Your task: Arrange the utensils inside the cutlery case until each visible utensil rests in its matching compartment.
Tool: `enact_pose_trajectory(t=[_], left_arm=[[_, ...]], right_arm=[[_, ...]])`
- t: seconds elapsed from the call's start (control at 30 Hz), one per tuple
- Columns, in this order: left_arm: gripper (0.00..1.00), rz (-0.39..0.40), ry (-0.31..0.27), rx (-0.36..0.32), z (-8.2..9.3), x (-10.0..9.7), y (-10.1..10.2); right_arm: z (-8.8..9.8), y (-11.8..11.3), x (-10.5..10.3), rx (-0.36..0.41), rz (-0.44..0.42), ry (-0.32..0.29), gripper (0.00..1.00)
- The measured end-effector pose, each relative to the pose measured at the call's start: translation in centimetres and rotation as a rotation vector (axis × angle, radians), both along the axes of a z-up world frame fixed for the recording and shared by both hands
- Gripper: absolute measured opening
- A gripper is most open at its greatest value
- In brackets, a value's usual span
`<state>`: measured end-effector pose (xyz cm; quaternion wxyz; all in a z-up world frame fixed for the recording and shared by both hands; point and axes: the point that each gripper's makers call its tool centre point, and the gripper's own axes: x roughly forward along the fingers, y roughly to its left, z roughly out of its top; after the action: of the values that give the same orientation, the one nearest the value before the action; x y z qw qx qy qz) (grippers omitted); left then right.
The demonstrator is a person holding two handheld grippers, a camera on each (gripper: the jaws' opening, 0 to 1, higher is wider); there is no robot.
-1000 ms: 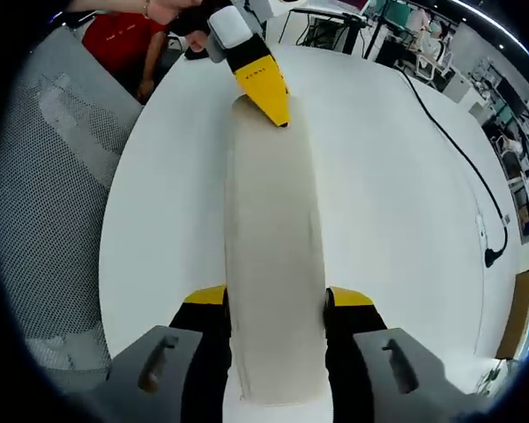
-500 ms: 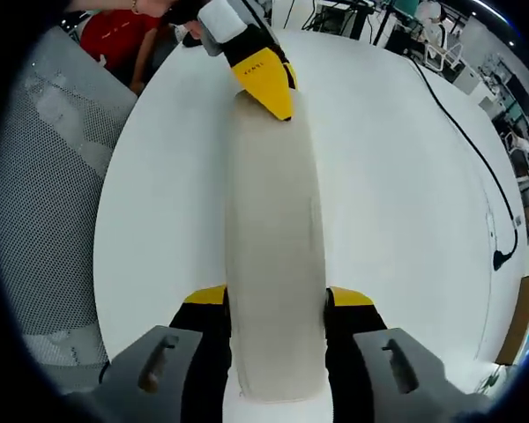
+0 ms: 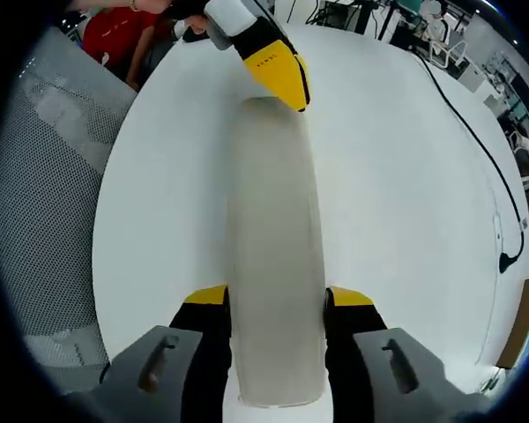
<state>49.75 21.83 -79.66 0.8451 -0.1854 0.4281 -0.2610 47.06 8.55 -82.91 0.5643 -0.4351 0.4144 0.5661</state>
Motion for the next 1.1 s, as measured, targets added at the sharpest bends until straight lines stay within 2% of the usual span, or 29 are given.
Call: enact_pose_trajectory(t=[0.17,0.23,0.3,0.33,0.5,0.6,0.67,0.77,0.9,0.97,1.0,1.03,1.1], left_arm=[[0.24,-0.024,0.012,0.049,-0.8,-0.4,-0.1],[0.25,-0.026,0.006,0.060,-0.9,-0.4,0.0],[0.25,-0.034,0.005,0.069,-1.0,-0.3,-0.2],[0.25,-0.036,0.009,0.072,-1.0,-0.2,-0.2],[0.23,-0.051,0.019,0.088,-0.8,-0.3,-0.6],[0.22,-0.060,0.019,0.100,-0.9,-0.2,-0.6],[0.19,-0.055,0.050,0.092,-0.9,-0.2,-0.8],[0.19,-0.081,0.038,0.115,-0.8,-0.2,-0.8],[0.18,-0.089,0.033,0.130,-0.8,-0.2,-0.8],[0.19,-0.081,0.042,0.122,-0.9,-0.2,-0.8],[0.19,-0.079,0.045,0.119,-0.9,-0.3,-0.8],[0.19,-0.069,0.052,0.114,-0.9,-0.3,-0.8],[0.19,-0.071,0.048,0.111,-0.9,-0.3,-0.7]], right_arm=[[0.1,-0.1,0.3,-0.015,0.012,-0.017,0.40],[0.4,-0.2,0.6,-0.037,0.040,-0.067,0.40],[0.3,-0.4,0.5,-0.040,0.039,-0.052,0.40],[0.1,-0.5,0.3,-0.039,0.013,-0.013,0.40],[-0.1,-0.7,0.3,-0.048,0.013,-0.006,0.39],[-0.2,-0.7,0.3,-0.036,0.002,0.025,0.39],[-0.2,-0.7,0.3,-0.028,0.006,0.038,0.39],[-0.1,-0.7,0.2,-0.015,-0.001,0.055,0.39],[-0.1,-0.6,0.1,-0.006,0.008,0.042,0.40],[0.2,-0.7,0.2,0.035,0.002,0.030,0.41],[0.4,-1.0,0.0,0.032,0.020,0.025,0.42],[0.8,-1.6,-0.1,0.012,-0.010,0.014,0.46],[1.7,-1.4,-0.2,0.083,-0.040,-0.002,0.53]])
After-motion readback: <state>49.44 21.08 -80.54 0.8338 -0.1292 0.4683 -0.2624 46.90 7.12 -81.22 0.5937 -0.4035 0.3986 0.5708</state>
